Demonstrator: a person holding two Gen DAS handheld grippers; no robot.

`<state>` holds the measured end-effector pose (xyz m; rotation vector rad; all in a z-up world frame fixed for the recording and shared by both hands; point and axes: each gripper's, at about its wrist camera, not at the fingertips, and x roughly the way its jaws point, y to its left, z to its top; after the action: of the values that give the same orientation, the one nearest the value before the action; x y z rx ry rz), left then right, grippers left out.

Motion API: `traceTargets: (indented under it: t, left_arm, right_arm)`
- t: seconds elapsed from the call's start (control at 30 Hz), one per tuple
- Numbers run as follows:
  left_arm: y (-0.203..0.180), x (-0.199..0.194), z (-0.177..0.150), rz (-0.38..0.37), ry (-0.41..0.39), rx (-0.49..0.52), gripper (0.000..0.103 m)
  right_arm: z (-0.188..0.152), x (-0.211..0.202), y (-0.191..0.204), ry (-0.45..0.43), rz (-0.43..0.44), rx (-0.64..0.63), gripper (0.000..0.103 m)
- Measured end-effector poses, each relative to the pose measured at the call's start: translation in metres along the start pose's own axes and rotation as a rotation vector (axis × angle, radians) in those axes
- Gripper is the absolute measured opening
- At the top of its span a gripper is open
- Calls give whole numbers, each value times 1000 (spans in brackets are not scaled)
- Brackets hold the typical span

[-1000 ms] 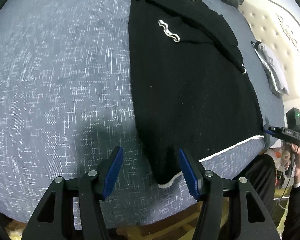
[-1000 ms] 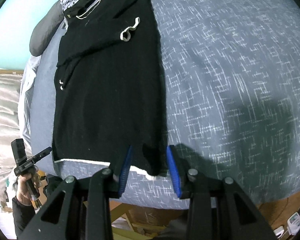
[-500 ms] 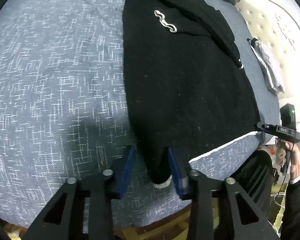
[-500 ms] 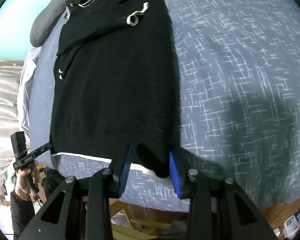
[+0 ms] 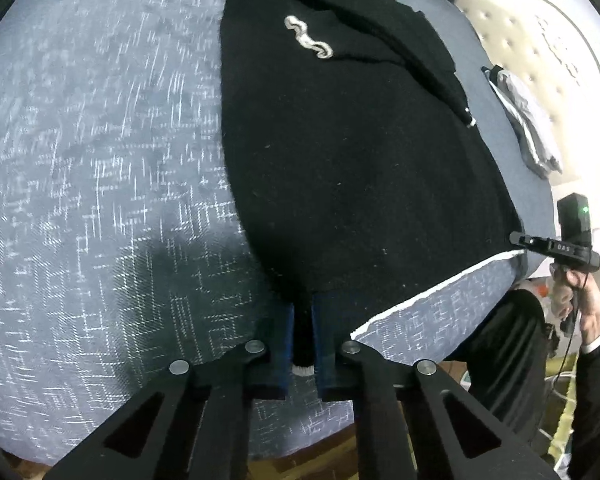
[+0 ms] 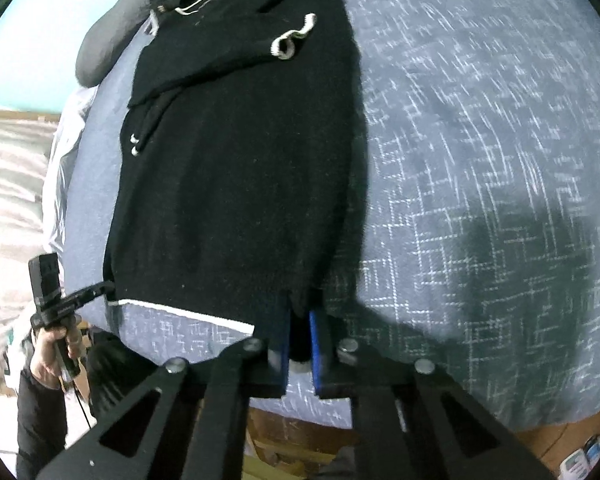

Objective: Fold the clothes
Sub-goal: 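Close both tools on the white-trimmed hem of the sweatshirt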

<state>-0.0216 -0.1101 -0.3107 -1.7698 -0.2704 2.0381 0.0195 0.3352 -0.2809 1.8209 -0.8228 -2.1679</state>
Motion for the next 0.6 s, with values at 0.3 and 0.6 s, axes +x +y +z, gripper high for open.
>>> traceTargets:
  t: [0.3,0.6]
  left_arm:
    - [-30,-33,4,-35,-64,39,7]
    - [-35,-65,4,-40,-134,81,6]
  right_arm:
    - [2,-26,19,-55,44,-73,5]
    - [4,-63,43,-113,85,-144,5]
